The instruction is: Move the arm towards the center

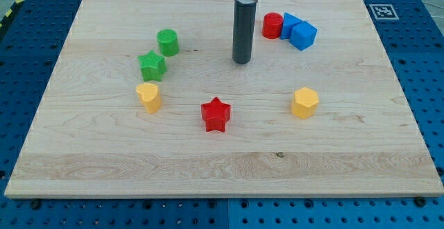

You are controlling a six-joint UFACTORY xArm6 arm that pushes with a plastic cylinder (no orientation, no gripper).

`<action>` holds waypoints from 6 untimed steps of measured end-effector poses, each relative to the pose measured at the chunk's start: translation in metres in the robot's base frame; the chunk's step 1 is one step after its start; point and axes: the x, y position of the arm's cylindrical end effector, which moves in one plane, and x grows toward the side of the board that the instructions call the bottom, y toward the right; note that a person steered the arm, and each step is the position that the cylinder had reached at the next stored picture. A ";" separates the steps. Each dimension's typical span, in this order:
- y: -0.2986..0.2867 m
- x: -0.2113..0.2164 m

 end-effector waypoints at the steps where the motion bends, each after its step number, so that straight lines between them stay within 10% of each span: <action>1: 0.000 0.002; 6: 0.000 0.039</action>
